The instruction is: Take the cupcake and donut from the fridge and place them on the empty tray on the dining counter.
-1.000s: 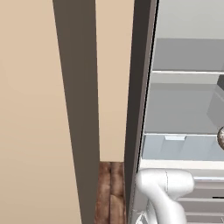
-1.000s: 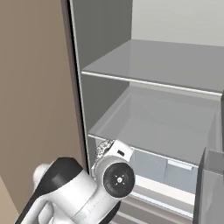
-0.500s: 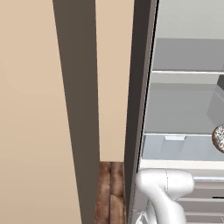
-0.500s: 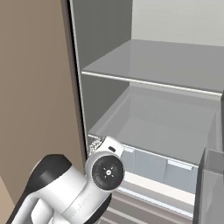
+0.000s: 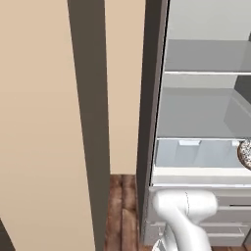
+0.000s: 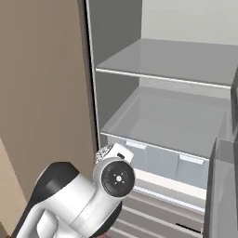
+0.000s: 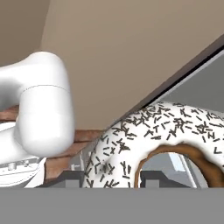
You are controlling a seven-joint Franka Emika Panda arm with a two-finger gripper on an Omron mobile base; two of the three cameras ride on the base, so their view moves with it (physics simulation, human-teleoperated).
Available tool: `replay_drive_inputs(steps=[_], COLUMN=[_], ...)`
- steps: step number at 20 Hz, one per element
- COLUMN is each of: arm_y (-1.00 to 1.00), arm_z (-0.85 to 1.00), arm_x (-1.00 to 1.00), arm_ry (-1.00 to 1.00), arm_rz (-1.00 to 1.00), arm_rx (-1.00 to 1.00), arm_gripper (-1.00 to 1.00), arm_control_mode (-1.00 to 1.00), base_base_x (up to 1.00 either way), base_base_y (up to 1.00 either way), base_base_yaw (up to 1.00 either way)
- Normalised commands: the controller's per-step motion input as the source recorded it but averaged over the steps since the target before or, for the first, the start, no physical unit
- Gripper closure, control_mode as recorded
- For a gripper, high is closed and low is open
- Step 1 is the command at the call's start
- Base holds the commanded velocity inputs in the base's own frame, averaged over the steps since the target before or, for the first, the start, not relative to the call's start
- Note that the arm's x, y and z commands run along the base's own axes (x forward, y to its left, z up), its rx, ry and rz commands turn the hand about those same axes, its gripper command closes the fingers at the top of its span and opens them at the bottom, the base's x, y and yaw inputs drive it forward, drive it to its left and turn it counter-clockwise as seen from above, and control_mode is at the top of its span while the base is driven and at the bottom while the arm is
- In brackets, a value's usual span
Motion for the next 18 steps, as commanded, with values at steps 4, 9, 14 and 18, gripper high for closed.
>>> replay_drive_inputs(steps=[4, 9, 14, 18], arm_y=[0.00, 0.00, 0.00, 0.00], arm_z=[0.00, 0.00, 0.00, 0.00], arm_x=[0.00, 0.00, 0.00, 0.00], arm_ry=[0.00, 0.00, 0.00, 0.00], arm_rz=[0.00, 0.00, 0.00, 0.00], arm_rx=[0.00, 0.00, 0.00, 0.00], arm_gripper=[1.00, 1.00, 1.00, 1.00], arm_control_mode=[1.00, 1.00, 1.00, 1.00], base_base_x=[-1.00, -1.00, -1.00, -1.00], base_base_y=[0.03, -0.02, -0.17, -0.43], base_base_yaw=[-0.09, -0.10, -0.17, -0.25])
